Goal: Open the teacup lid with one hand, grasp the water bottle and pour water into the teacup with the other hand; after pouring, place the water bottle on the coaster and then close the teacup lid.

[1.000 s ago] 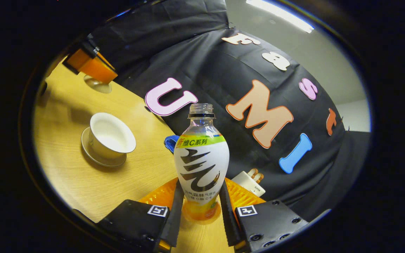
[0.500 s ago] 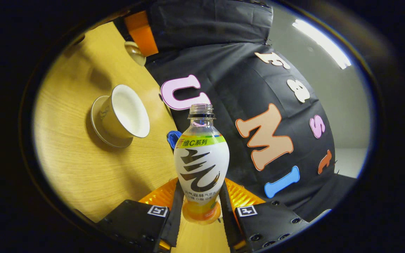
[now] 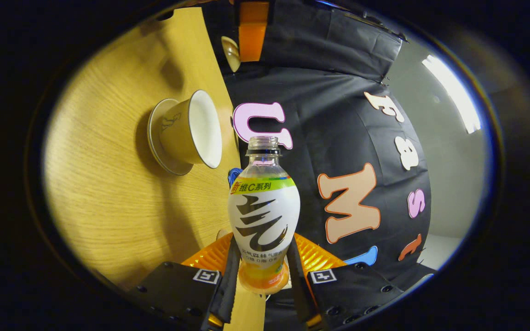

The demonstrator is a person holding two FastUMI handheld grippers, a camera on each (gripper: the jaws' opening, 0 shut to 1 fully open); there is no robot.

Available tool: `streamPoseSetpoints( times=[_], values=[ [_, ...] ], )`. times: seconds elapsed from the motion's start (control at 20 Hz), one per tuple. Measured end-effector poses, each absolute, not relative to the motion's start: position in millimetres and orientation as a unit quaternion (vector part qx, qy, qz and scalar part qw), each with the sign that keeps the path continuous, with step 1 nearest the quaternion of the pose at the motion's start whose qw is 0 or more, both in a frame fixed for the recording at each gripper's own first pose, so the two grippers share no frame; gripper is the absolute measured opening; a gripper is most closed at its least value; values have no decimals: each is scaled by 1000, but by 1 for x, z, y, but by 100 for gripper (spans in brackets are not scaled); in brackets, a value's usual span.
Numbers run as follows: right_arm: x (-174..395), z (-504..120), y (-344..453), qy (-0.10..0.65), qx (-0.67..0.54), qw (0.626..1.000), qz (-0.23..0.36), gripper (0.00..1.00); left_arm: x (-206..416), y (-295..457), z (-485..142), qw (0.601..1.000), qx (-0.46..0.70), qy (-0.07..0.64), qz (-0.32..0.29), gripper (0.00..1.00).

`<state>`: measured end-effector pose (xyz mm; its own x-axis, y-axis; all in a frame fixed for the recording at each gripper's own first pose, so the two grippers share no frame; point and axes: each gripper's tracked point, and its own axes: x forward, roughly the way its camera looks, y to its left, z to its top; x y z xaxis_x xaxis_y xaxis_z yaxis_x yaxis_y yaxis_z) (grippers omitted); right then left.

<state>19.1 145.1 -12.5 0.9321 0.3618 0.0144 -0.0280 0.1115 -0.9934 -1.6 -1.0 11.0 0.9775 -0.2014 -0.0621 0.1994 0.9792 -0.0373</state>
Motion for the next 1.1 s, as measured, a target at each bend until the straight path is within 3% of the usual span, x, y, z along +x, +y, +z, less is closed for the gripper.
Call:
streamPoseSetpoints(
  times=[1.1],
  values=[
    [29, -6, 165, -175, -774, 591, 145, 56, -4, 0, 14, 994, -18, 30, -103, 23]
  ],
)
